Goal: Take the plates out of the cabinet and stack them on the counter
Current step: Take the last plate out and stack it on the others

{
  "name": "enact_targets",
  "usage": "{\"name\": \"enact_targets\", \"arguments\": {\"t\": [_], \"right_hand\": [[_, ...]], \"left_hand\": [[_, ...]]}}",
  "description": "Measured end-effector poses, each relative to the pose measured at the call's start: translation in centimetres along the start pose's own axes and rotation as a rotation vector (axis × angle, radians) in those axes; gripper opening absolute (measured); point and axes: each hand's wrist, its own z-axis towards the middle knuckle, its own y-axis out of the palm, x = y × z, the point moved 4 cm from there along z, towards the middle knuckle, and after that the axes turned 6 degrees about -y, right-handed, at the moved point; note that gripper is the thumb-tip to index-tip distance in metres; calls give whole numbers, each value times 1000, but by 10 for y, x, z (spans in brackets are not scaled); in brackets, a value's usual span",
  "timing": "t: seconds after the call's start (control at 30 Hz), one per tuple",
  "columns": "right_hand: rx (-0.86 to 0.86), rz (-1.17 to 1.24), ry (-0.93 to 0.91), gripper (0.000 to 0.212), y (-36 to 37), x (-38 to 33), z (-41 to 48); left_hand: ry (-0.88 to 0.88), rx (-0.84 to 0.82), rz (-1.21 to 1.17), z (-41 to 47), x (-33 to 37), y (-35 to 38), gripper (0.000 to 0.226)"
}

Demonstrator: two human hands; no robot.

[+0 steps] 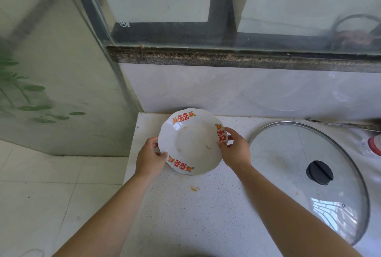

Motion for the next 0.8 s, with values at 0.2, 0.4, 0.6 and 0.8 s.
{"name": "enact_targets", "arguments": {"t": [0.2,0.4,0.6,0.8], "right_hand": [[-43,-91,-29,46,-8,-3,-14],[-125,-395,-284,53,-6,-9,-51],[-300,-513,-440,52,12,-5,-71],[-301,-563,-485,34,21,-7,-73]], "left_hand": [[35,-65,56,-6,2,-1,52],[337,21,481,-24,6,5,59],[606,-205,619,-36,6,20,42],[772,-292,813,-27,8,29,34]]}}
